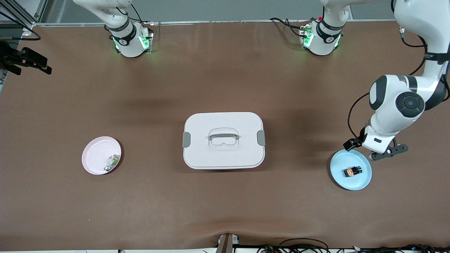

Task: Transfer orange switch to right arm and place
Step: 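Lower the left gripper over the orange switch on the blue plate, then close the left gripper on the orange switch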

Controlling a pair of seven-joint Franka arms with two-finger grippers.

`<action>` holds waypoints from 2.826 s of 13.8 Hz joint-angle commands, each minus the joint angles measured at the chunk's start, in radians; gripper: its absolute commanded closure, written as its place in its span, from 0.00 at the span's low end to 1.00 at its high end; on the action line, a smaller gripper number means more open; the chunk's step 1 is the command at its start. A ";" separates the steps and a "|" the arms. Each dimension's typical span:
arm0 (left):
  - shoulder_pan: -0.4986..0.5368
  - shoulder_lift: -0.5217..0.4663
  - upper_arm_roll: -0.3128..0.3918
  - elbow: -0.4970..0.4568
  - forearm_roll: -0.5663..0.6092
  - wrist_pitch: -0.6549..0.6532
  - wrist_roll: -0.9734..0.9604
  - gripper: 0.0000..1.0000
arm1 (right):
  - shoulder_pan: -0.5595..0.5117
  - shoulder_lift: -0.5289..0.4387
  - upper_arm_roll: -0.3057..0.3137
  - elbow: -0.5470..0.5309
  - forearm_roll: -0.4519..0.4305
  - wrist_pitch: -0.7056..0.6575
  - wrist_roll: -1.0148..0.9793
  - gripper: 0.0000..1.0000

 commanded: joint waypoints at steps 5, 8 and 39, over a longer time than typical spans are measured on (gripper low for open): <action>0.028 0.157 -0.004 0.176 0.047 0.011 0.078 0.00 | -0.010 0.006 0.010 0.015 -0.012 -0.008 0.013 0.00; 0.033 0.226 -0.004 0.239 0.050 0.011 0.086 0.00 | -0.013 0.008 0.010 0.020 -0.014 -0.007 0.010 0.00; 0.039 0.427 -0.005 0.391 0.039 0.017 0.161 0.00 | -0.017 0.026 0.008 0.046 -0.015 -0.012 0.012 0.00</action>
